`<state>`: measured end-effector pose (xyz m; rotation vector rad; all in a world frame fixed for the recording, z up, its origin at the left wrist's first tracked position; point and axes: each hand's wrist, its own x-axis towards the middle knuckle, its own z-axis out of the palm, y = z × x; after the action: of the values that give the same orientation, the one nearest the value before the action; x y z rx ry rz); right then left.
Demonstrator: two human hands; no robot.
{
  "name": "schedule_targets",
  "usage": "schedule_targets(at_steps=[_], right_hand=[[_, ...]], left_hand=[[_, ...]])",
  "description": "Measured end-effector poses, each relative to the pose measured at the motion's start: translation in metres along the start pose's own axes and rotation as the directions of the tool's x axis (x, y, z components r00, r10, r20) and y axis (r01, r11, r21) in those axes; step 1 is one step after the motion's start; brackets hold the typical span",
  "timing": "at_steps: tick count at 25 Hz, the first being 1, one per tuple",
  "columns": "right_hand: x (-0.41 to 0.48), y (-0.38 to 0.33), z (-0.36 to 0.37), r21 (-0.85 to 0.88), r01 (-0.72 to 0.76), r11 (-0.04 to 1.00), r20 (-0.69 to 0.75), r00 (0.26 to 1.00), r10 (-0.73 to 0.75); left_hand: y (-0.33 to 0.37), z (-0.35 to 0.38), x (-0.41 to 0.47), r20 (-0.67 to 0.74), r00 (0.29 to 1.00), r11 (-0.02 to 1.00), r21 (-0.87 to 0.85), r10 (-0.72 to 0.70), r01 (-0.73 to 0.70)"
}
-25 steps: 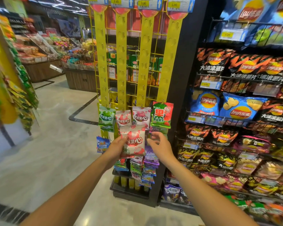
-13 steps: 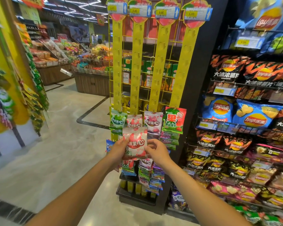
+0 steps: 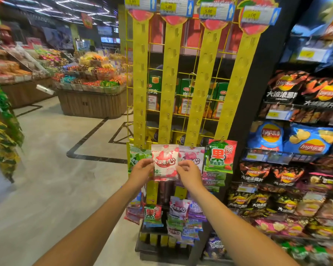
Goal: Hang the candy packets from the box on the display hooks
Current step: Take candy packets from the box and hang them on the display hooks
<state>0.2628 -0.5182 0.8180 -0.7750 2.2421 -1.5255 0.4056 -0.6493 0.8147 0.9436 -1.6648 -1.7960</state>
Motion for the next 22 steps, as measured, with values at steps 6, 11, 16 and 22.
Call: schedule_targets(at_steps=[6,11,16,22], right_hand=[[0.039,-0.013,0.032,0.056,-0.037,0.998,-0.089,0.995,0.042],[0.051,-0.008,0.047,0.005,-0.044,0.999,-0.133,0.990,0.044],[0.047,0.002,0.055,-0.040,-0.101,0.994,-0.107,0.990,0.096],[0.044,0.005,0.061,-0.025,-0.145,0.989,-0.083,0.986,0.143]], left_hand=[[0.025,-0.006,0.039,0.078,0.993,0.994,0.058,0.088,-0.092],[0.017,-0.006,0.058,0.153,0.977,0.971,0.164,0.150,-0.175],[0.005,-0.009,0.064,0.199,0.972,0.963,0.211,0.128,-0.170],[-0.015,-0.012,0.079,0.234,0.959,0.942,0.253,0.160,-0.219]])
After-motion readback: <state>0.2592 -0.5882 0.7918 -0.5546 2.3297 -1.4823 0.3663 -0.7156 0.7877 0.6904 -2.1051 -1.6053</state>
